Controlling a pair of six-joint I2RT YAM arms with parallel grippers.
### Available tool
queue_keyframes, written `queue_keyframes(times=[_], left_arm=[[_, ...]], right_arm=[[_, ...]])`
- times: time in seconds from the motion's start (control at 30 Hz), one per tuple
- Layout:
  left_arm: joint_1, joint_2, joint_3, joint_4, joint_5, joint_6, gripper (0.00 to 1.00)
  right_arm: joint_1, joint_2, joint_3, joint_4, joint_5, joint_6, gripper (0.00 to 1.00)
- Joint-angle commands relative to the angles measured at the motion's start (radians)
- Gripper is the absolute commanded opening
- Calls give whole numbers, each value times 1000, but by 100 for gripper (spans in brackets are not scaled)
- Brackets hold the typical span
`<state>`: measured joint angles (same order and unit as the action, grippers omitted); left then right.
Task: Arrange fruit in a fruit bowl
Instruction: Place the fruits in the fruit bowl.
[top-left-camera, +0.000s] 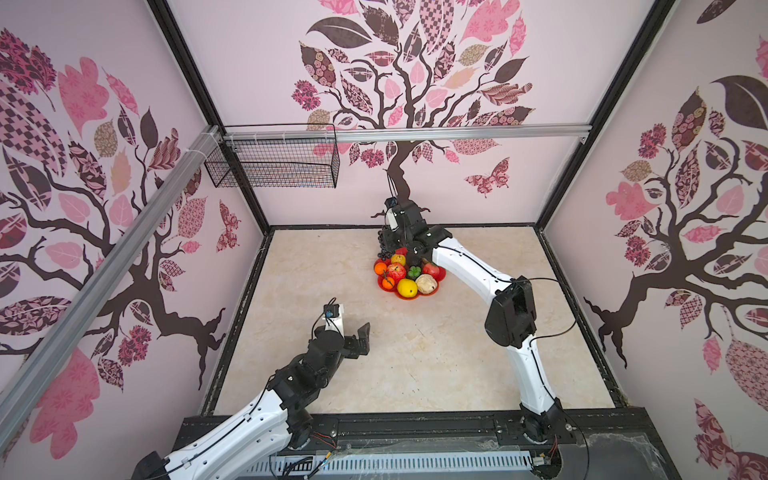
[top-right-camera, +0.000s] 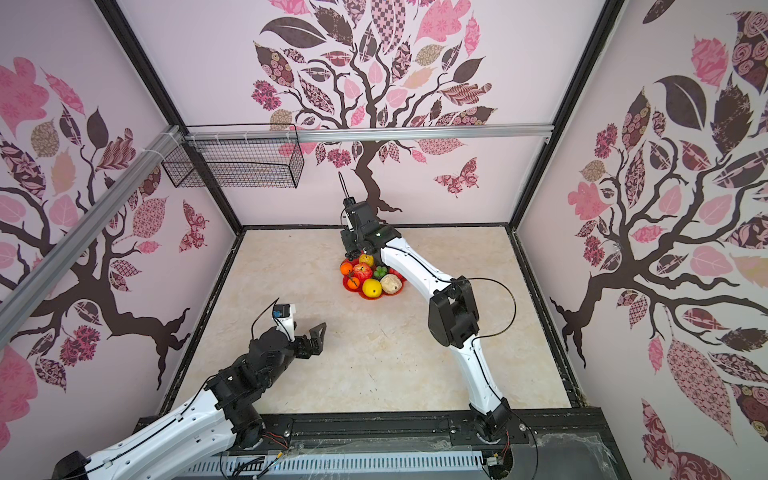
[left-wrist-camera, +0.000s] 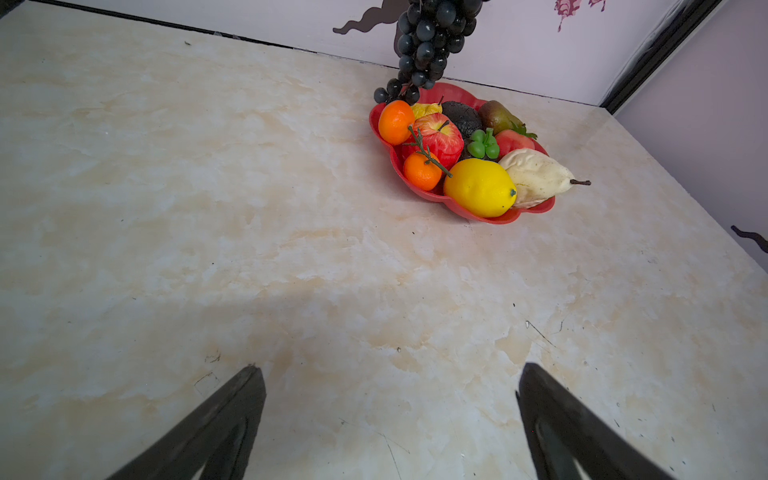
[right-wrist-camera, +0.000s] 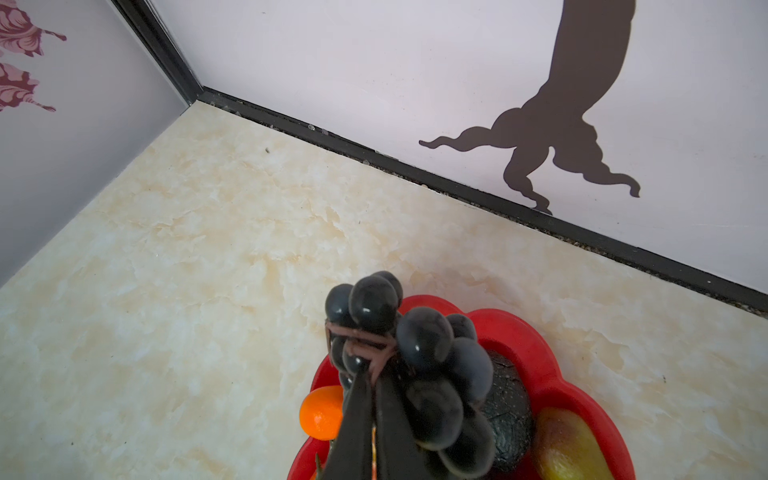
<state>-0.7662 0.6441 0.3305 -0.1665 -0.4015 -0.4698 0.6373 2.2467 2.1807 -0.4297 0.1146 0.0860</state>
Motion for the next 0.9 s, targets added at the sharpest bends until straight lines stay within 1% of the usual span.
queue_keyframes(times=[0.0, 0.37, 0.7, 0.8, 0.87], left_arm=[[3, -1, -8, 10, 3, 11, 98], [4, 16, -4, 15, 5, 11, 98], [4, 18, -2, 16, 4, 12, 98], [4, 18, -4, 16, 6, 10, 98], [4, 19, -4, 16, 8, 10, 98]], right_arm=[[-19, -37, 5, 13, 1, 5, 0], [-35, 12, 4, 16, -45, 23, 0], [-46, 72, 49, -14, -46, 22, 0], [-59, 83, 57, -16, -69, 32, 0], [-75, 95, 74, -28, -106, 46, 0]])
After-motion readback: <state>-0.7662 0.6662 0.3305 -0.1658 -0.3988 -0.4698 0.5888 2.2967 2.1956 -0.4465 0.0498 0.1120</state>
